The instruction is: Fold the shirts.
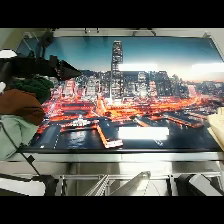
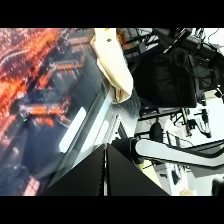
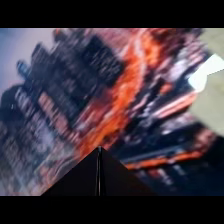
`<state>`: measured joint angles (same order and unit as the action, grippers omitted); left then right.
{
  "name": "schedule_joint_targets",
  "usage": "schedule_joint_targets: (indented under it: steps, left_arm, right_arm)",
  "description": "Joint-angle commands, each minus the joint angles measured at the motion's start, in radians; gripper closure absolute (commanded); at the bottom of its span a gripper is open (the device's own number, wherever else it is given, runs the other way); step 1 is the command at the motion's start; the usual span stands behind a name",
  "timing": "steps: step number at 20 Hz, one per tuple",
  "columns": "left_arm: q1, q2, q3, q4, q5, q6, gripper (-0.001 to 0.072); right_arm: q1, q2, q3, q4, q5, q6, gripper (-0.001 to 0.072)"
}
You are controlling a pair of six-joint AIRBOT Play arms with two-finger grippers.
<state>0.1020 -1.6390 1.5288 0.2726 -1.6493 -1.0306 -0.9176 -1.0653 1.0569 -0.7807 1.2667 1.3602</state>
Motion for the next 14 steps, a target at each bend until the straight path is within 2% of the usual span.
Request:
schedule_joint_targets:
  steps: [1, 4, 7, 9, 14]
  left_arm:
    - [0.024, 0.151, -0.203, 0.002, 0.011, 0.042, 0.0708]
    - [0.005, 0.344, -0.557, 0.061, 0.064, 0.064, 0.0708]
    - [-0.025, 0.503, -0.869, 0.076, 0.13, 0.065, 0.0707]
    - [-0.015, 0.566, -0.974, 0.077, 0.132, 0.065, 0.0707]
    - [0.044, 0.679, -1.048, 0.076, 0.134, 0.064, 0.0707]
  right_arm:
    - [0.324, 0.103, -0.125, 0.087, 0.068, -0.056, 0.0682]
    - [0.66, 0.204, -0.306, 0.085, -0.032, -0.056, 0.0682]
    - [0.93, 0.222, -0.418, 0.085, -0.169, -0.045, 0.0682]
    - [1.005, 0.192, -0.419, 0.106, -0.193, -0.044, 0.0682]
    - [1.015, 0.158, -0.419, 0.135, -0.208, -0.045, 0.0681]
